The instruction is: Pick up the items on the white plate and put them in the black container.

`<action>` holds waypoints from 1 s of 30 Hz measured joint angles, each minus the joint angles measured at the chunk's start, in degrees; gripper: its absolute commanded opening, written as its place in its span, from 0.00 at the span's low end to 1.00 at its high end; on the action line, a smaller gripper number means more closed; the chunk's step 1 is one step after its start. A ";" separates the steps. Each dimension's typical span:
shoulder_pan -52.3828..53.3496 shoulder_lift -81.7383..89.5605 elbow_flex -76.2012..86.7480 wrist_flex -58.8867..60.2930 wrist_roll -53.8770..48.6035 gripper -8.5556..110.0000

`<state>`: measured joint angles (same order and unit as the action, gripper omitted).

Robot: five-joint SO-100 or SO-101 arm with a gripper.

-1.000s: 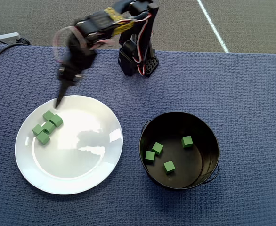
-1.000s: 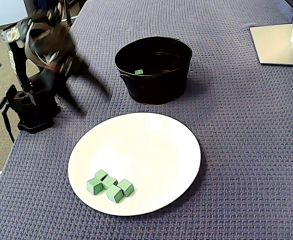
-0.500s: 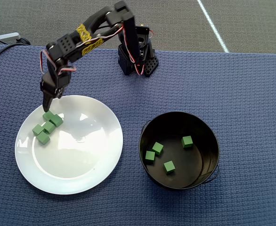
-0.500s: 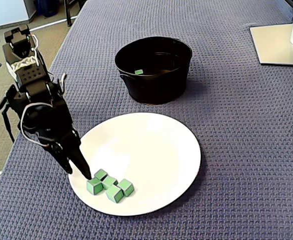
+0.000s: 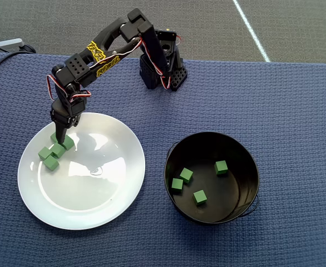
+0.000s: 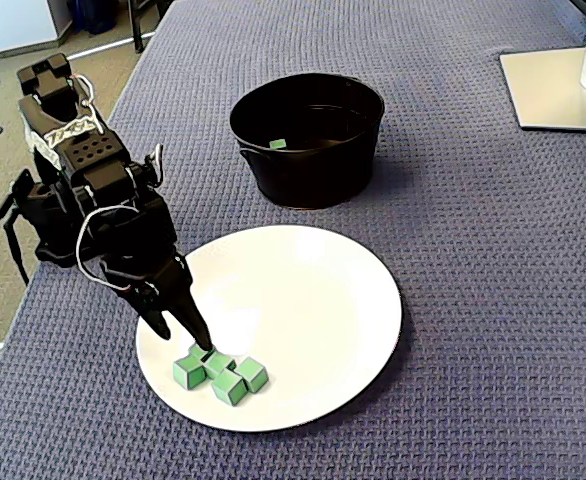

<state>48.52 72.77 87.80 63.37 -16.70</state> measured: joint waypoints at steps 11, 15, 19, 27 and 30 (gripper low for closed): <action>-0.09 -2.37 0.44 -5.01 0.00 0.21; -0.35 -2.37 0.53 -5.19 -0.35 0.18; -0.88 -2.20 1.41 -6.68 0.00 0.15; -2.72 1.67 9.05 -12.57 -0.53 0.19; -3.60 3.43 12.04 -13.27 -0.53 0.18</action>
<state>44.91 76.20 99.84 50.10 -17.23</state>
